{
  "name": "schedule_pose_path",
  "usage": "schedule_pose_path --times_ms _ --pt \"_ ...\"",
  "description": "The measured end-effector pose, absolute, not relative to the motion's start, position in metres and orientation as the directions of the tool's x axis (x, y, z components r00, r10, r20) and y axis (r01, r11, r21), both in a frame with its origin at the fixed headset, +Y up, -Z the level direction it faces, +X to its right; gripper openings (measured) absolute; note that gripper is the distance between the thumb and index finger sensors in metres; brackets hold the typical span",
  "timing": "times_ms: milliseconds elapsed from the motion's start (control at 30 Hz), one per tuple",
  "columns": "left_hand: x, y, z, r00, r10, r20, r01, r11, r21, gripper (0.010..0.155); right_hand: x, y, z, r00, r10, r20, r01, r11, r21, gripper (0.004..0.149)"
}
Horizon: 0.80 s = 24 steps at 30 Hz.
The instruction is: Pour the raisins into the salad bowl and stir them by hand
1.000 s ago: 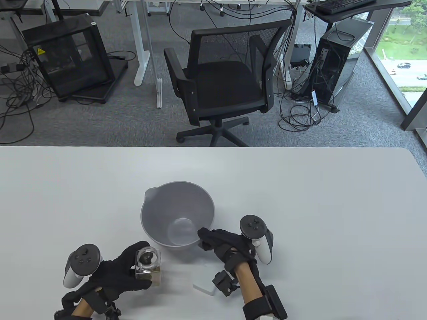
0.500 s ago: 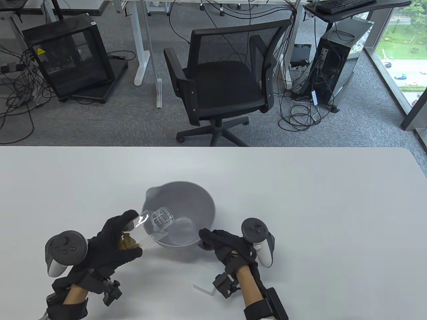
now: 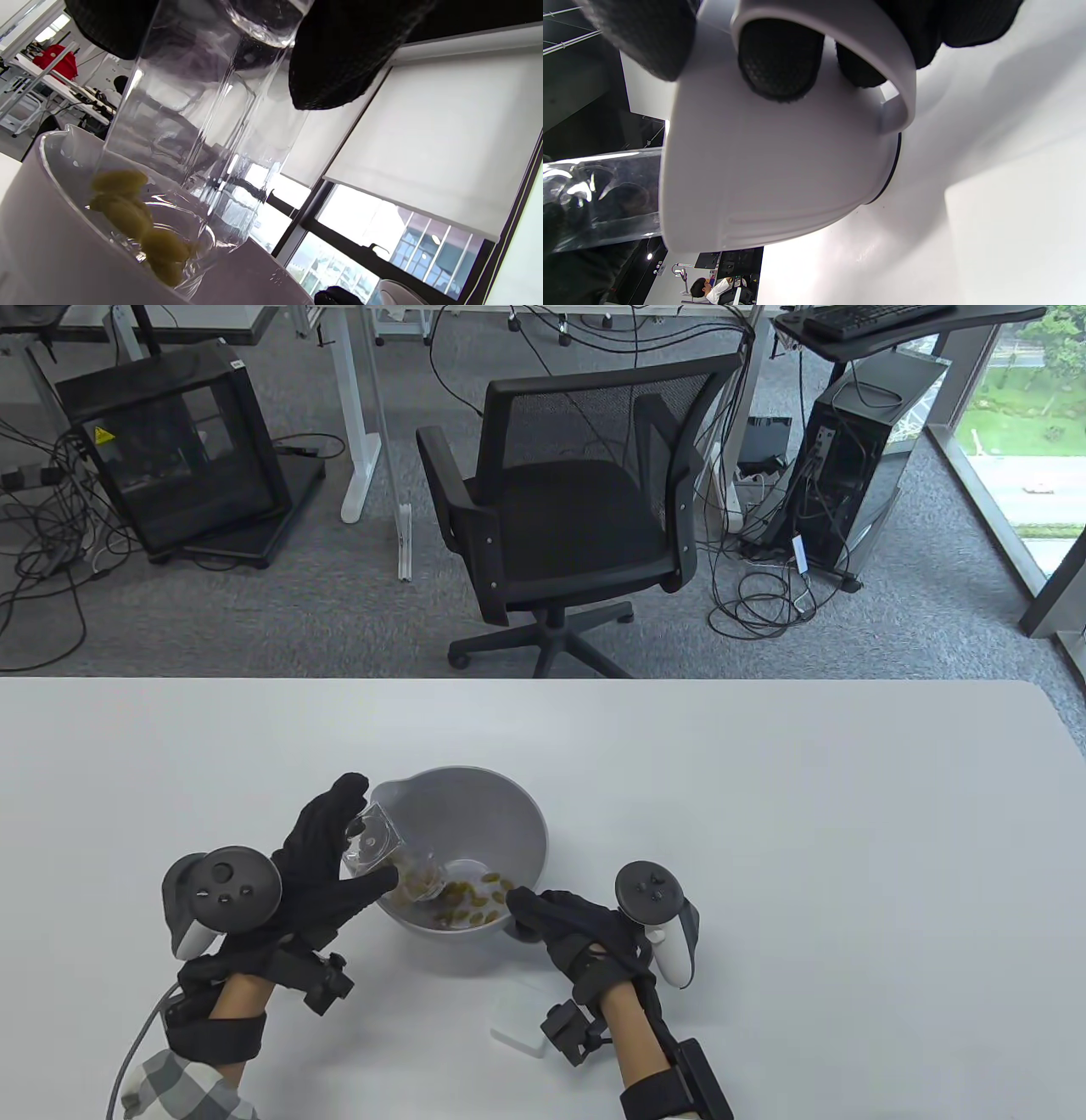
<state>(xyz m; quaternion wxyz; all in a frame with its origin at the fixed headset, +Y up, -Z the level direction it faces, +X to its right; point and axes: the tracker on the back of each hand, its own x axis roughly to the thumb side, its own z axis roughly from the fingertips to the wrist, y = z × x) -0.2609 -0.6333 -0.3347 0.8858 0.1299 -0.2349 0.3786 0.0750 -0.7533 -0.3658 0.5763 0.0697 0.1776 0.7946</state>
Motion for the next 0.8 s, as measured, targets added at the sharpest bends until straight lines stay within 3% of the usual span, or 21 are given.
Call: schedule_pose_path --times_ms 200,367,567,800 --pt "-0.258 -0.634 -0.342 0.602 0.616 0.509 -0.736 0.675 0.053 0.099 0.075 -0.753 -0.365 -0.328 0.940 -0.095 -0.892 -0.274 0.360 0.056" --pt "-0.232 -0.613 -0.353 0.593 0.575 0.564 -0.728 0.682 0.071 0.099 0.075 -0.753 -0.366 -0.326 0.940 -0.094 -0.890 -0.272 0.365 0.056" --pt "-0.201 -0.593 -0.365 0.799 0.321 0.509 -0.443 0.886 0.138 0.099 0.075 -0.753 -0.366 -0.322 0.942 -0.096 -0.891 -0.267 0.367 0.056" --pt "-0.196 -0.589 -0.364 0.798 0.365 0.480 -0.457 0.885 0.089 0.097 0.075 -0.754 -0.366 -0.323 0.941 -0.096 -0.891 -0.269 0.366 0.055"
